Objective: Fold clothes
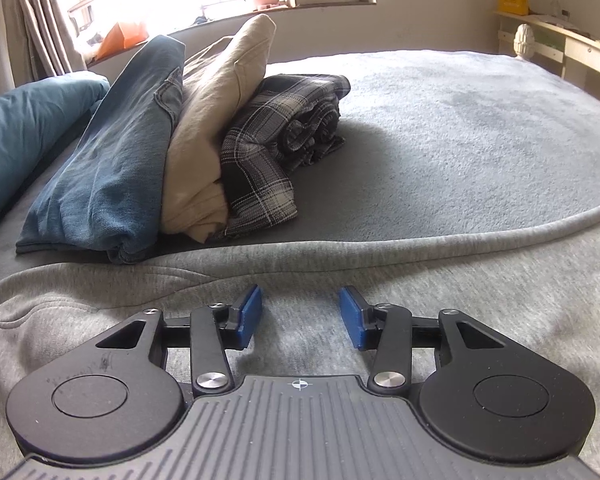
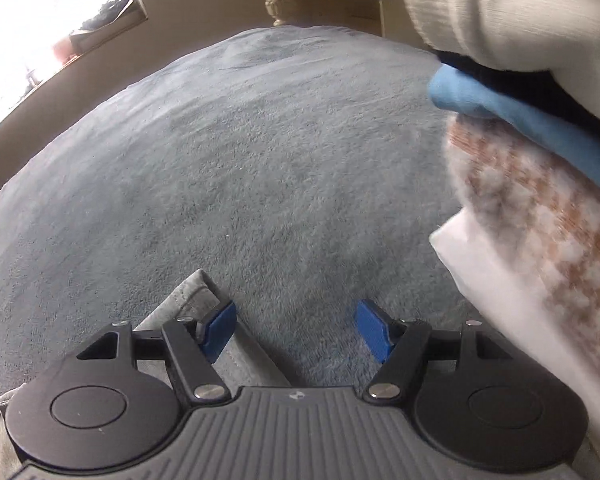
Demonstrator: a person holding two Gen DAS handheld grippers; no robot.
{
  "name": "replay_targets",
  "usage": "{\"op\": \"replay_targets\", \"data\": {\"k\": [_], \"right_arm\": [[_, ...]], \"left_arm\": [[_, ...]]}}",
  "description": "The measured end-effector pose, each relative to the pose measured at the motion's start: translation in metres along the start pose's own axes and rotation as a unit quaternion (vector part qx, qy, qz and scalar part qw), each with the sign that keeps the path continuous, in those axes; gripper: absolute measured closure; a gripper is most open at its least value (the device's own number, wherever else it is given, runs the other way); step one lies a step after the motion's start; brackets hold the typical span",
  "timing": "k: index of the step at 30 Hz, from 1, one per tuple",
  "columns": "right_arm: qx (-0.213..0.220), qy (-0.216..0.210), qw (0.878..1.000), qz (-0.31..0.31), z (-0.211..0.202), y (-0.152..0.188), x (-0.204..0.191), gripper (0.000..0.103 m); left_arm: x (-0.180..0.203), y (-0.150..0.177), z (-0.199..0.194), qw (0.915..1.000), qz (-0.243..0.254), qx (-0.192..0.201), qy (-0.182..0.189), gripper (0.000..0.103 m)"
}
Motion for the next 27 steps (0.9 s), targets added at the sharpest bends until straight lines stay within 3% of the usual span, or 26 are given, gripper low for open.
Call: {"op": "replay_targets", "data": {"k": [7, 10, 11, 12, 13, 16, 19, 23, 27], "right_arm": [[0.002, -0.076, 0.996, -0.056, 0.001, 0.003, -0.023, 0.037], [-0.004, -0.060, 0.994, -0.092, 0.008, 0.011, -0.037, 0.044], [0.002, -0.046, 0.993, -0.113, 0.007, 0.014, -0.044, 0.056], [0.009, -0.035, 0.991, -0.132, 0.006, 0.017, -0.051, 0.081], [0.017, -0.029, 0.990, -0.140, 0.002, 0.019, -0.055, 0.091], [0.054, -0.005, 0.988, -0.144, -0.017, 0.023, -0.059, 0.095], [0.083, 0.027, 0.991, -0.097, -0.030, 0.015, -0.037, 0.095], [0.088, 0.043, 0.994, -0.057, -0.031, 0.009, -0.010, 0.095], [0.076, 0.065, 0.993, -0.056, -0.010, 0.009, -0.007, 0.095]], "left_arm": [[0.003, 0.000, 0.001, 0.9999, 0.000, 0.004, -0.013, 0.056], [0.005, 0.000, 0.002, 0.9998, 0.001, 0.007, -0.019, 0.056], [0.005, 0.000, 0.002, 0.9997, 0.001, 0.008, -0.021, 0.056], [0.006, 0.000, 0.003, 0.9997, 0.000, 0.008, -0.023, 0.056], [0.006, 0.000, 0.002, 0.9997, -0.001, 0.009, -0.024, 0.056], [0.005, 0.000, 0.002, 0.9995, -0.004, 0.010, -0.028, 0.055], [0.005, -0.001, 0.002, 0.9995, -0.010, 0.007, -0.028, 0.055], [0.005, -0.001, 0.003, 0.9995, -0.011, 0.007, -0.030, 0.054], [0.007, -0.001, 0.004, 0.9993, -0.006, 0.009, -0.036, 0.053]]}}
Point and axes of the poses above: each gripper's, at about its wrist camera, not at the fingertips, and z roughly the way its jaws point, x to its right, y to its underside, the point moved 4 cm from there along z, roughly the way its jaws point, and after that the axes turned 10 degrees about -x, right-handed, at the moved point
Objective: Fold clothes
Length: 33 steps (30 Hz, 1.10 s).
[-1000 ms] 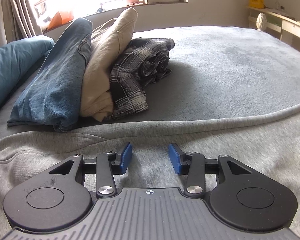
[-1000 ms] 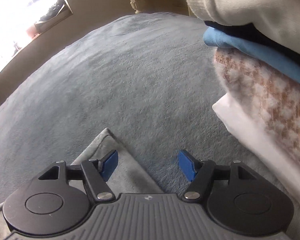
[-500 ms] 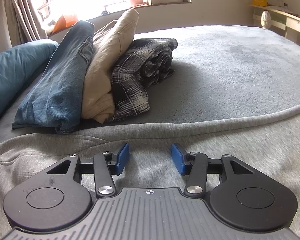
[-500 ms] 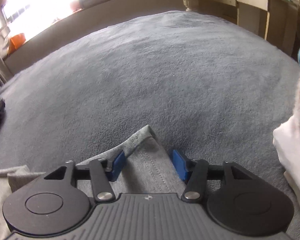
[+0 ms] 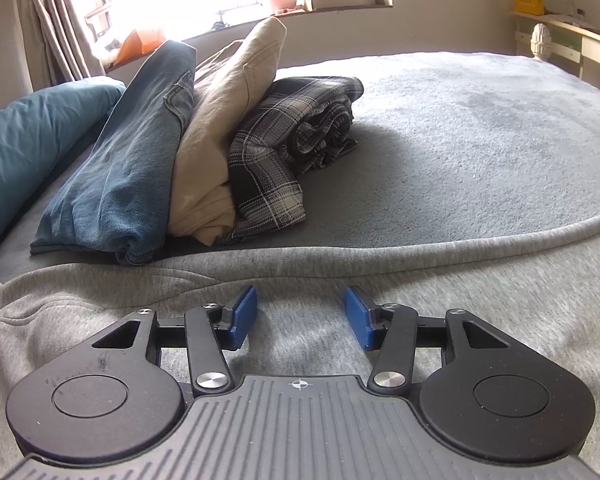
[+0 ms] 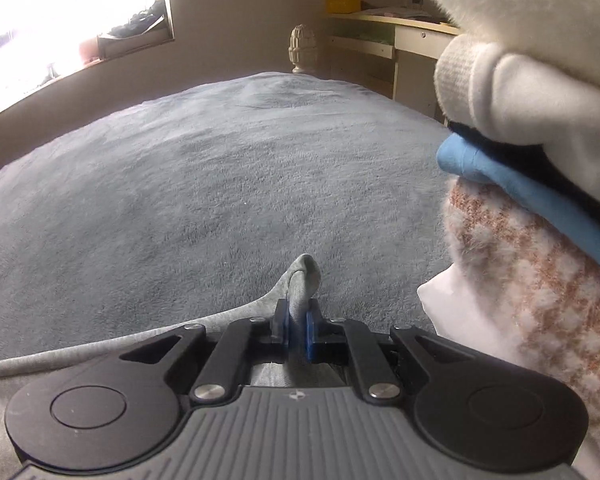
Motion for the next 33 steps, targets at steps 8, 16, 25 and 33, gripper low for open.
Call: {"op": "replay_targets", "data": {"k": [8, 16, 25, 33], "right_arm": [[0.007, 0.041, 0.996, 0.080, -0.004, -0.002, 0.020, 0.067], [0.006, -0.070, 0.991, 0.114, -0.119, 0.029, 0.036, 0.057], [-0.124, -0.231, 0.845, 0.466, -0.139, 0.173, 0.094, 0.051], [-0.073, -0.248, 0.795, 0.548, -0.085, 0.189, 0.115, 0.066]], "left_arm": [[-0.001, -0.001, 0.000, 1.0000, 0.003, -0.005, -0.004, 0.052], [-0.004, -0.002, -0.001, 0.9999, -0.010, -0.009, 0.003, 0.052], [-0.006, -0.001, -0.004, 0.9996, -0.024, -0.016, 0.008, 0.052], [-0.005, 0.000, -0.007, 0.9995, -0.022, -0.023, -0.002, 0.052]]}}
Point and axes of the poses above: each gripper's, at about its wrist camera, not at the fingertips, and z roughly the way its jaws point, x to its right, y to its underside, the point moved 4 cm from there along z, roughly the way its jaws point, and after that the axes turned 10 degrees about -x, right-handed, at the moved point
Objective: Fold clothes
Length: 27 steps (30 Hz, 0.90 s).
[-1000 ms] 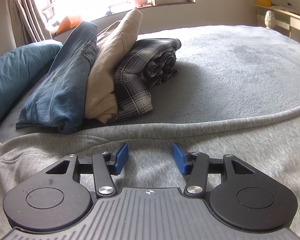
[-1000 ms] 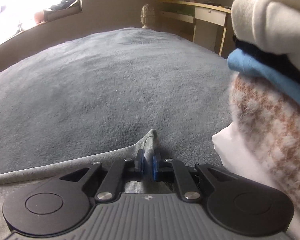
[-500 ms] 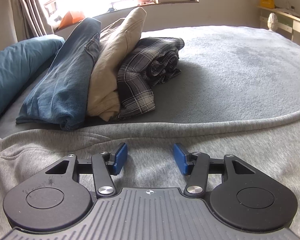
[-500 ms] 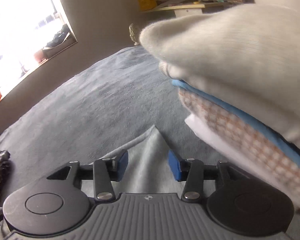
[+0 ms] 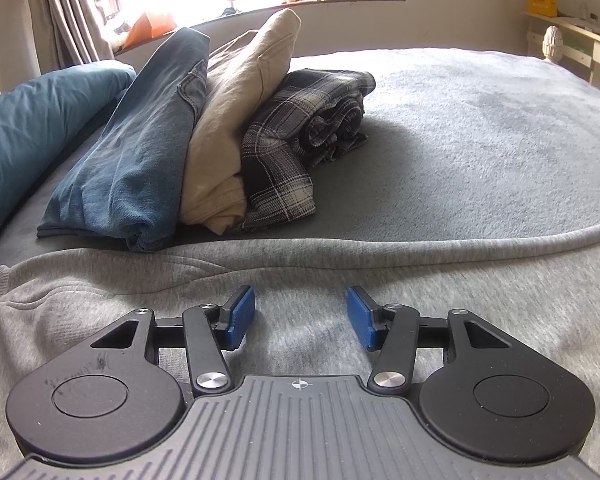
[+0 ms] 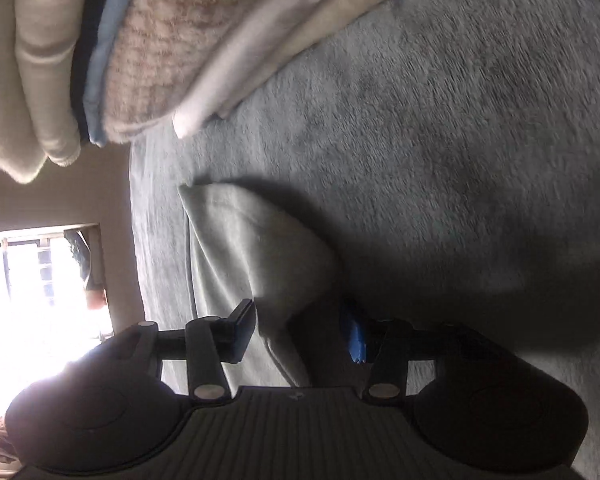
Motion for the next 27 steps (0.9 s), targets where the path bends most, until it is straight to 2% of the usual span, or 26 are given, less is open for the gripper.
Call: {"op": "replay_targets", "data": {"k": [1, 2, 3, 6, 9, 10, 12, 14, 15, 17, 20, 22, 23, 24, 25, 26, 27], "right_arm": [[0.027, 0.013, 0.999, -0.031, -0.003, -0.003, -0.008, 0.071], [0.049, 0.032, 0.996, -0.067, -0.007, -0.001, -0.016, 0.083], [0.070, 0.055, 0.990, -0.106, -0.011, 0.003, -0.023, 0.089], [0.132, 0.121, 0.959, -0.220, -0.024, 0.015, -0.047, 0.090], [0.157, 0.215, 0.935, -0.234, -0.023, 0.007, -0.029, 0.090], [0.163, 0.224, 0.937, -0.215, -0.026, 0.002, -0.020, 0.090], [0.174, 0.200, 0.945, -0.191, -0.038, 0.001, -0.012, 0.090], [0.177, 0.196, 0.932, -0.249, -0.040, 0.017, -0.028, 0.089], [0.163, 0.189, 0.922, -0.295, -0.033, 0.026, -0.042, 0.089], [0.106, 0.174, 0.898, -0.390, -0.007, 0.050, -0.072, 0.089], [0.015, 0.143, 0.838, -0.526, 0.041, 0.101, -0.110, 0.088], [-0.036, 0.127, 0.799, -0.587, 0.068, 0.134, -0.121, 0.089], [-0.061, 0.130, 0.783, -0.605, 0.080, 0.142, -0.119, 0.089], [-0.079, 0.145, 0.774, -0.611, 0.087, 0.145, -0.112, 0.090], [-0.087, 0.164, 0.771, -0.610, 0.091, 0.141, -0.103, 0.090], [-0.075, 0.179, 0.777, -0.599, 0.087, 0.125, -0.093, 0.091], [-0.055, 0.192, 0.787, -0.584, 0.080, 0.106, -0.084, 0.099]], "left_arm": [[0.000, 0.000, 0.000, 1.0000, 0.001, 0.000, -0.001, 0.052], [0.000, 0.001, -0.001, 1.0000, 0.002, 0.000, -0.003, 0.052], [0.000, 0.001, -0.001, 1.0000, 0.003, 0.000, -0.004, 0.052], [-0.001, 0.002, -0.001, 1.0000, 0.005, 0.000, -0.005, 0.051], [0.000, 0.001, 0.000, 1.0000, 0.004, 0.001, -0.008, 0.051], [0.000, 0.001, -0.001, 1.0000, 0.004, 0.001, -0.008, 0.051], [0.000, 0.002, -0.001, 0.9999, 0.006, 0.003, -0.008, 0.051], [0.000, 0.002, -0.001, 0.9999, 0.006, 0.004, -0.008, 0.051], [-0.001, 0.002, -0.001, 1.0000, 0.006, 0.004, -0.007, 0.051], [0.000, 0.001, 0.000, 1.0000, 0.001, 0.003, -0.007, 0.051], [0.000, 0.001, 0.000, 1.0000, 0.001, 0.004, -0.008, 0.051], [-0.001, 0.002, 0.000, 1.0000, 0.000, 0.005, -0.006, 0.051], [-0.001, 0.002, -0.001, 1.0000, -0.001, 0.005, -0.004, 0.051], [-0.002, 0.002, -0.001, 1.0000, -0.003, 0.005, -0.002, 0.051], [-0.003, 0.002, 0.000, 1.0000, -0.005, 0.005, 0.000, 0.051], [-0.004, 0.002, 0.000, 1.0000, -0.007, 0.004, 0.002, 0.050], [-0.004, 0.002, 0.000, 1.0000, -0.008, 0.004, 0.004, 0.050]]}}
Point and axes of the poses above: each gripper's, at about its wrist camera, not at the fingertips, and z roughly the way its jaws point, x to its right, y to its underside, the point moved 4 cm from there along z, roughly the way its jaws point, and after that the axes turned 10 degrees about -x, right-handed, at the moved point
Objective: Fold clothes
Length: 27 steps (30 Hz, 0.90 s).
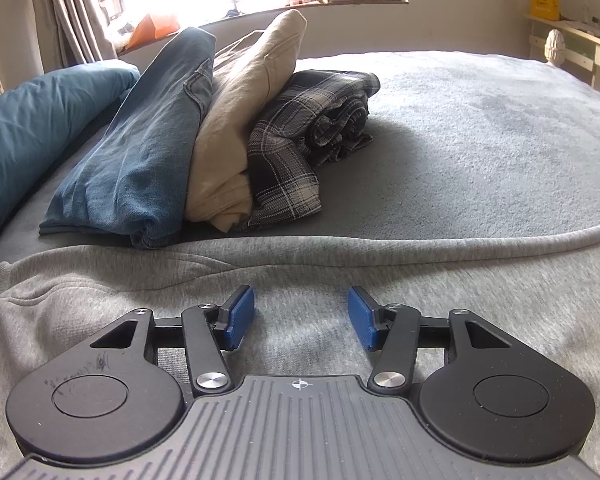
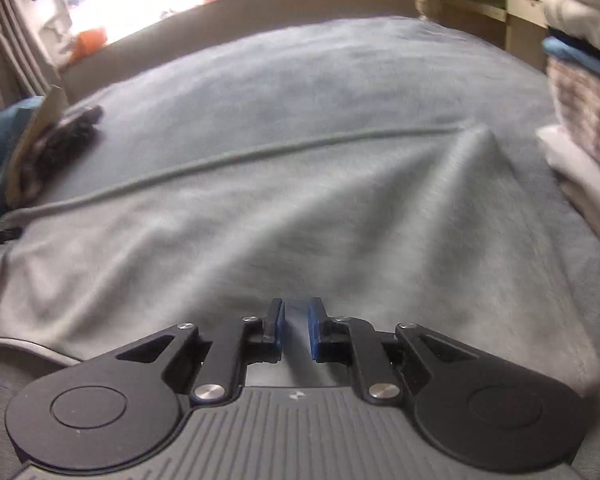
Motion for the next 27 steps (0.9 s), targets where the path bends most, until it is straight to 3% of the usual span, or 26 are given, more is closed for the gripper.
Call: {"op": "replay_targets", "data": {"k": [2, 5, 8, 11, 14, 16, 18, 22, 25, 27], "right_arm": [[0.017, 0.038, 0.997, 0.063, -0.011, 0.004, 0.041, 0.103], [0.045, 0.095, 0.981, 0.162, -0.031, 0.008, 0.103, 0.103], [0.052, 0.128, 0.986, 0.089, -0.038, -0.006, 0.079, 0.103], [0.059, 0.078, 0.995, 0.000, -0.026, -0.032, 0.018, 0.103], [0.036, 0.038, 0.998, -0.033, 0.010, -0.063, -0.014, 0.103], [0.021, 0.054, 0.998, -0.010, 0.034, -0.080, 0.000, 0.103], [0.030, 0.101, 0.993, 0.043, 0.040, -0.089, 0.043, 0.103], [0.041, 0.191, 0.966, 0.172, 0.017, -0.083, 0.119, 0.100], [0.065, 0.190, 0.967, 0.158, -0.001, -0.071, 0.113, 0.100], [0.088, 0.144, 0.976, 0.135, -0.013, -0.070, 0.082, 0.100]], "left_arm": [[-0.001, 0.000, 0.000, 1.0000, 0.000, 0.001, 0.003, 0.050], [-0.002, 0.001, 0.001, 1.0000, 0.002, 0.004, 0.005, 0.048], [-0.002, 0.001, 0.002, 1.0000, 0.000, 0.005, 0.005, 0.047], [-0.002, 0.001, 0.002, 1.0000, 0.000, 0.005, 0.003, 0.047], [-0.002, 0.001, 0.002, 1.0000, 0.001, 0.005, 0.001, 0.047], [-0.003, 0.000, 0.002, 1.0000, 0.001, 0.003, 0.001, 0.047], [-0.005, 0.000, 0.001, 1.0000, 0.000, -0.001, 0.003, 0.047], [-0.006, 0.001, 0.002, 1.0000, 0.003, -0.002, 0.004, 0.046], [-0.005, 0.000, 0.003, 1.0000, 0.000, -0.002, 0.004, 0.046], [-0.006, -0.002, 0.001, 1.0000, -0.002, -0.006, 0.007, 0.046]]}}
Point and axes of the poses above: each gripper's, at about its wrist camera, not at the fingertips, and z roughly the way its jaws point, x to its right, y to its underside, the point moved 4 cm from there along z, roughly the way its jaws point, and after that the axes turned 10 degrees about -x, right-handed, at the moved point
